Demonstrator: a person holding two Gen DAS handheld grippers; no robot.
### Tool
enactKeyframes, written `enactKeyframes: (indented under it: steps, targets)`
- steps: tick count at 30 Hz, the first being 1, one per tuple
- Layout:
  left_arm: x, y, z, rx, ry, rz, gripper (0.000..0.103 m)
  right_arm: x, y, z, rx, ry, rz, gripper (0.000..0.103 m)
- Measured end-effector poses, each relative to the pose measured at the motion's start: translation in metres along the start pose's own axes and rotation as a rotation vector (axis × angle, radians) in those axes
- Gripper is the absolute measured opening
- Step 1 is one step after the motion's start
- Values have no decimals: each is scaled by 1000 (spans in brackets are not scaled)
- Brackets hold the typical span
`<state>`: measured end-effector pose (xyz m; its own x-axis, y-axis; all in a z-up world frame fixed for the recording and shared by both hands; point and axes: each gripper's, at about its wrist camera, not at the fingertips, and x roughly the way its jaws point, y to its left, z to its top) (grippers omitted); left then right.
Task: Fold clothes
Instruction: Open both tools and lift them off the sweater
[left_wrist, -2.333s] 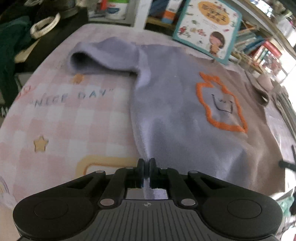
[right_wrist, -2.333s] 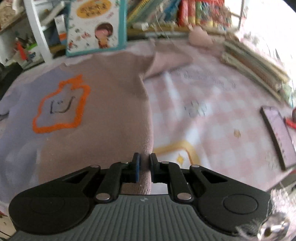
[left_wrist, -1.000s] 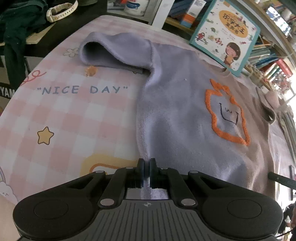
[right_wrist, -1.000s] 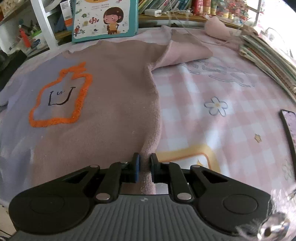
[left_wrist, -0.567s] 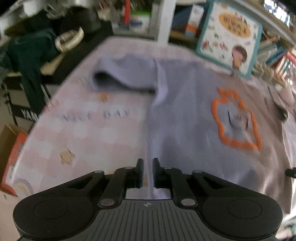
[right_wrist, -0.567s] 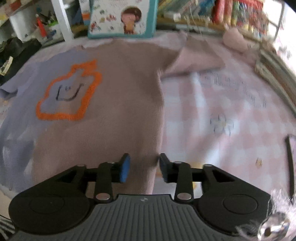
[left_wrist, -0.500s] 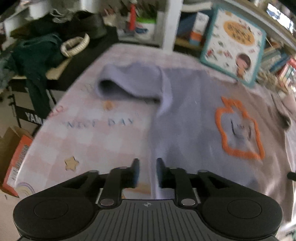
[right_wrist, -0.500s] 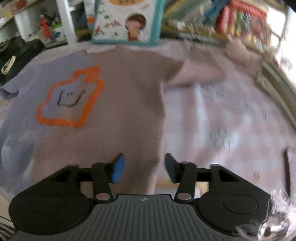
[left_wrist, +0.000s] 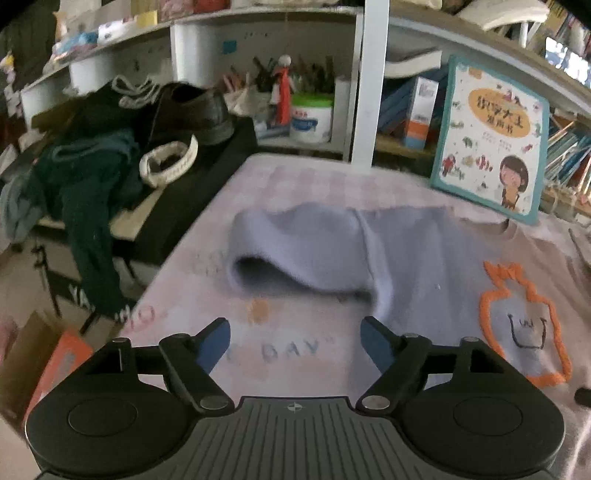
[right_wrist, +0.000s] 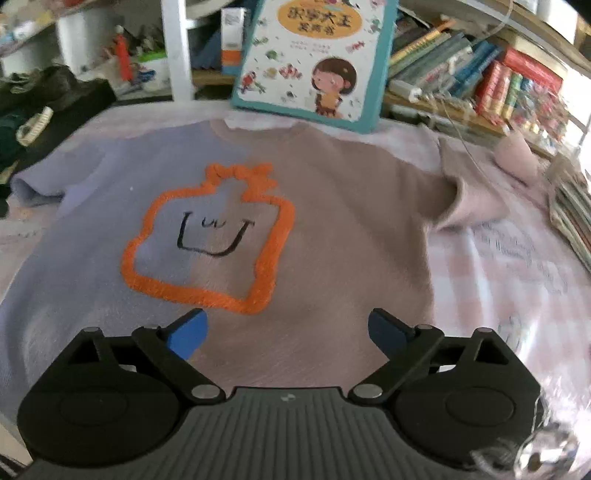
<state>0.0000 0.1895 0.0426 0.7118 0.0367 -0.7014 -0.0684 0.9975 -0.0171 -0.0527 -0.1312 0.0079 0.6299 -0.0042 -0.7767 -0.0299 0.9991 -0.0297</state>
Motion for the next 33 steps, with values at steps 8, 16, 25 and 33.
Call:
enactKeyframes:
  steps: [8, 16, 25, 33]
  targets:
    - [40, 43, 21, -50, 61, -27, 78, 10, 25, -12, 102, 79, -87, 98]
    - [89, 68, 37, -118, 92, -64, 53, 15, 27, -17, 216, 143, -142, 103]
    - [44, 56, 60, -40, -260, -11, 15, 17, 26, -18, 228, 141, -135, 103]
    - [28, 106, 74, -179, -231, 120, 23, 17, 22, -18, 217, 128, -123, 103]
